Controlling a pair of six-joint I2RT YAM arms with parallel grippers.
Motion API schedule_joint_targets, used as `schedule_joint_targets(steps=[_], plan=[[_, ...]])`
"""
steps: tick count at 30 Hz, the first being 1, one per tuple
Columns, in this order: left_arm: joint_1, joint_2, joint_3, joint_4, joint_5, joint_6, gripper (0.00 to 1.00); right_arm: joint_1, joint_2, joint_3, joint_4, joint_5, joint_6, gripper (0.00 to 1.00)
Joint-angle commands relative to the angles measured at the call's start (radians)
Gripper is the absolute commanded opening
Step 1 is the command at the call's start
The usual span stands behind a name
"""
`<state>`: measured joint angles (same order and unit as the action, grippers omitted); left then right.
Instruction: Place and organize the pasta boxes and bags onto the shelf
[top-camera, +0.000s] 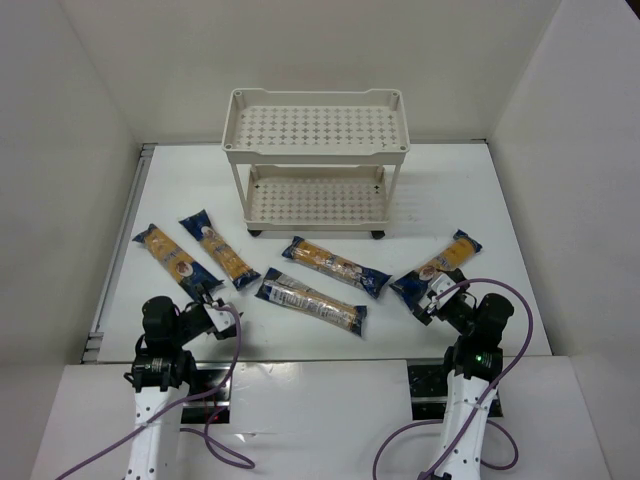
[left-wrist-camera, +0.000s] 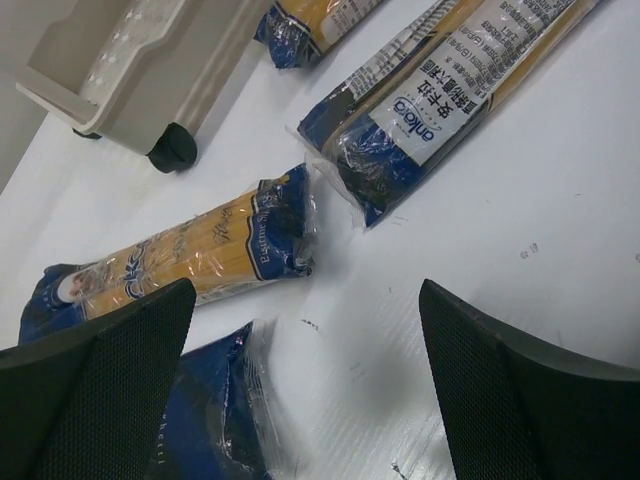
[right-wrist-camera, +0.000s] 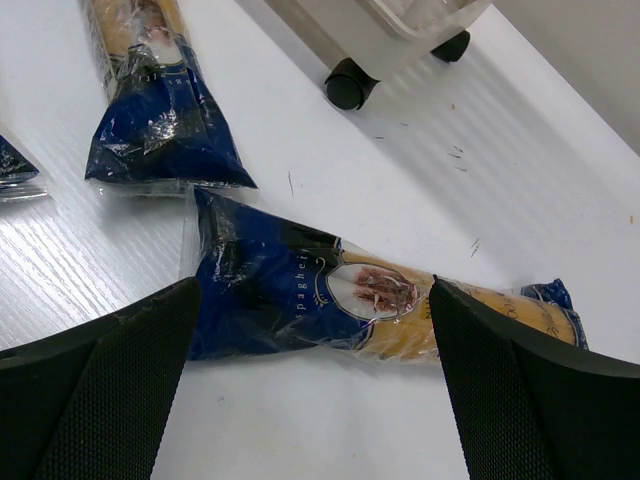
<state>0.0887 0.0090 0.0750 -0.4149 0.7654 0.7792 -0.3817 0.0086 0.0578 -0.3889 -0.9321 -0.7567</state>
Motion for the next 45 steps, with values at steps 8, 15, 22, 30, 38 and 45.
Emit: schedule_joint_targets(steps=[8, 15, 22, 30, 38, 45], plan=[[-0.012, -0.026, 0.006, 0.034, 0.043, -0.001, 1.0, 0.006, -0.01, 0.027, 0.007, -0.017, -0.009, 1.0], [-0.012, -0.026, 0.107, 0.01, 0.099, 0.246, 1.0, 0.006, -0.01, 0.027, 0.007, -0.017, -0.009, 1.0], [-0.012, -0.026, 0.319, 0.216, -0.52, 0.082, 1.0, 0.006, -0.01, 0.027, 0.007, -0.017, -0.009, 1.0], [-0.012, 0.02, 0.373, 0.174, -1.085, 0.149, 1.0, 0.006, -0.01, 0.027, 0.007, -0.017, -0.009, 1.0], [-0.012, 0.446, 0.596, -0.027, -1.333, -0.252, 1.0, 0.006, -0.01, 0.014, 0.07, -0.1, 0.022, 1.0], [0.069, 0.912, 0.889, -0.251, -1.148, -0.598, 1.0, 0.024, -0.01, 0.002, 0.071, -0.289, -0.084, 1.0]])
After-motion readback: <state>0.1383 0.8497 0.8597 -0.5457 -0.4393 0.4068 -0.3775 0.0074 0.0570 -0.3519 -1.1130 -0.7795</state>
